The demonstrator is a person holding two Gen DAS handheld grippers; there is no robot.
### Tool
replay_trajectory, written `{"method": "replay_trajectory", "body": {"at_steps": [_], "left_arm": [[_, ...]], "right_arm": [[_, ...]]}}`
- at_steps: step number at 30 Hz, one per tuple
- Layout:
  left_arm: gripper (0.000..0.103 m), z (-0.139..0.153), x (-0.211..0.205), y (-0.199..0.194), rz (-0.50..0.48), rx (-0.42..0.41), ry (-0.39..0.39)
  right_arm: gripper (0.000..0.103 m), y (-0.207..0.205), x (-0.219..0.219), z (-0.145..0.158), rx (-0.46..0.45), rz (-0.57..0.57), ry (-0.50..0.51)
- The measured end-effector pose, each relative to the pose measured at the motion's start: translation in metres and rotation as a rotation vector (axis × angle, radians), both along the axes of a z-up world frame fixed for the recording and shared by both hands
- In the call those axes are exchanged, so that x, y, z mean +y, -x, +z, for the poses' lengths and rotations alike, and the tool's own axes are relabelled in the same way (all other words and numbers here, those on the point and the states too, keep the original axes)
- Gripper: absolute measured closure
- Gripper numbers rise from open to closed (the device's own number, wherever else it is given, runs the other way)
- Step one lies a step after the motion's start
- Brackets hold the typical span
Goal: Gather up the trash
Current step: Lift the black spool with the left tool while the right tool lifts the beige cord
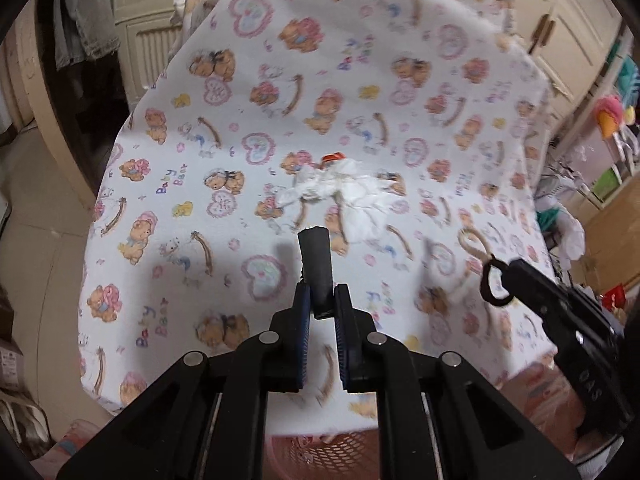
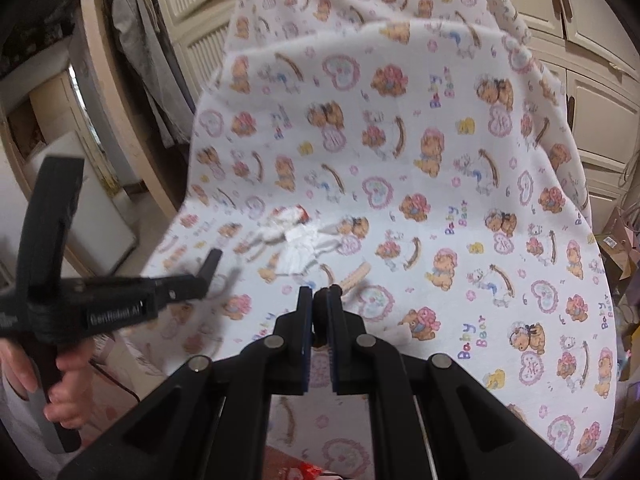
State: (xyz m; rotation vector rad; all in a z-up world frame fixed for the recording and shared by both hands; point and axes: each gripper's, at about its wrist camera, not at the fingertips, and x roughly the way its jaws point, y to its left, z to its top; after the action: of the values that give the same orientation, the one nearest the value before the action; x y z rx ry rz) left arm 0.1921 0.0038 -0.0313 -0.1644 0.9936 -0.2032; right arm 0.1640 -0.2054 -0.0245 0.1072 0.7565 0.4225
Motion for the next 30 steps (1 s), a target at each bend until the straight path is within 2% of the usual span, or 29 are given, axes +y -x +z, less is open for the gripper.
{"method": "replay_trajectory", "body": {"at_steps": [6, 13, 15, 16, 17, 22, 24, 25, 26, 30], "left_arm": [[0.092, 0.009, 0.001, 0.012, -0.005, -0.026, 0.005], [0.092, -0.002, 0.012, 0.008, 0.032, 0.008, -0.010], [0.092, -0.002, 0.015, 0.007, 0.036, 0.008, -0.012], [0.092, -0.003, 0.016, 0.007, 0.036, 0.008, -0.015], [0.092, -0.003, 0.016, 0.007, 0.036, 0.008, -0.020], [0.092, -0.008, 0.013, 0.005, 0.030, 0.021, -0.034], [0.092, -0.008, 0.010, 0.005, 0.026, 0.019, -0.046], [0.092, -0.007, 0.009, 0.005, 0.024, 0.015, -0.052], [0.092, -0.006, 0.008, 0.006, 0.022, 0.010, -0.057], [0.092, -0.001, 0.005, 0.009, 0.013, -0.011, -0.058]], "right_arm": [[0.097, 0.013, -0.003, 0.009, -0.011, 0.024, -0.022], [0.095, 0.008, 0.008, -0.033, 0.166, 0.060, 0.032], [0.085, 0.009, 0.009, -0.038, 0.171, 0.065, 0.054], [0.074, 0.010, 0.010, -0.040, 0.172, 0.069, 0.063], [0.069, 0.011, 0.010, -0.041, 0.173, 0.072, 0.068], [0.069, 0.007, 0.015, -0.050, 0.181, 0.059, 0.118], [0.075, 0.003, 0.015, -0.055, 0.192, 0.043, 0.129], [0.089, 0.002, 0.016, -0.056, 0.188, 0.032, 0.139], [0.097, 0.001, 0.017, -0.056, 0.186, 0.030, 0.145], [0.098, 0.004, 0.016, -0.049, 0.156, 0.028, 0.128]]}}
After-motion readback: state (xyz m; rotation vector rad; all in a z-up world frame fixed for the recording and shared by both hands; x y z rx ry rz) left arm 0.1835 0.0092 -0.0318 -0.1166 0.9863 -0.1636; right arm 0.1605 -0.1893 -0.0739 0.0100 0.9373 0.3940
